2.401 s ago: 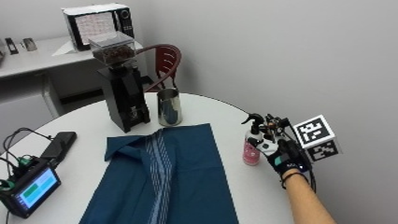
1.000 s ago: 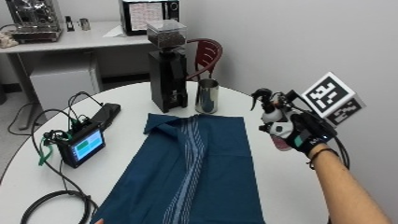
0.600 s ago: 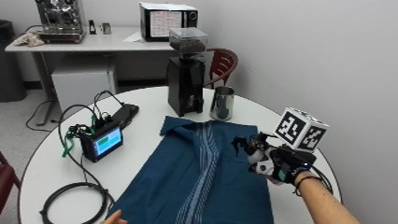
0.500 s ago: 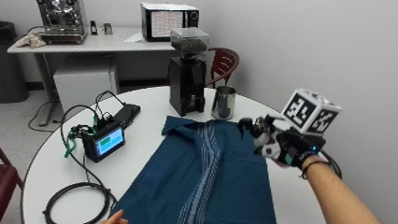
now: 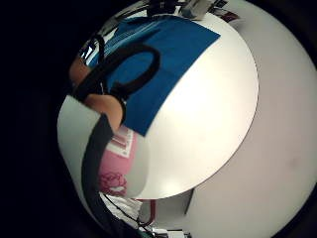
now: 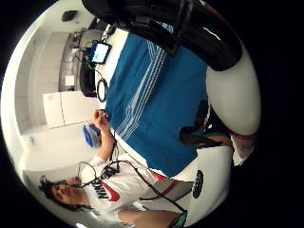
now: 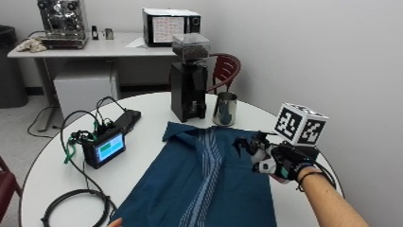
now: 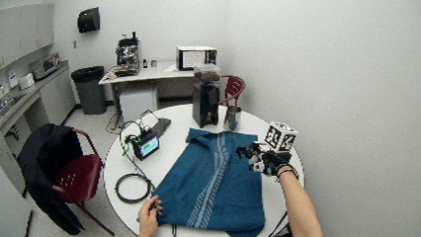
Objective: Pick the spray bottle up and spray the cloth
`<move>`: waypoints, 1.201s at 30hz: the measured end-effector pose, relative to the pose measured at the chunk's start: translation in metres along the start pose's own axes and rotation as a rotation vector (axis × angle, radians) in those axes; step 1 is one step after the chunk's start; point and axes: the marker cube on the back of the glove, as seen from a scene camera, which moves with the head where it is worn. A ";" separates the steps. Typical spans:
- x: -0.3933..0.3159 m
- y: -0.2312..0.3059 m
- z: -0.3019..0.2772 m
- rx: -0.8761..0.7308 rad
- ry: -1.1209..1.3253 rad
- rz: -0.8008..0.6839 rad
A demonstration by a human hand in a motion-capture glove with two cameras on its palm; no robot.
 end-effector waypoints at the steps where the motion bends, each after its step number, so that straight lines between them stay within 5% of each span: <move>1: -0.003 -0.001 -0.009 0.016 0.002 -0.007; 7: -0.032 -0.006 -0.065 0.130 -0.018 -0.056; 16: -0.041 -0.023 0.031 -0.044 -0.054 -0.076; 21: -0.040 -0.019 0.021 -0.002 -0.080 -0.079; 29: -0.080 -0.012 -0.048 0.307 -0.467 -0.208; 36: -0.148 -0.041 -0.021 0.276 -0.715 -0.238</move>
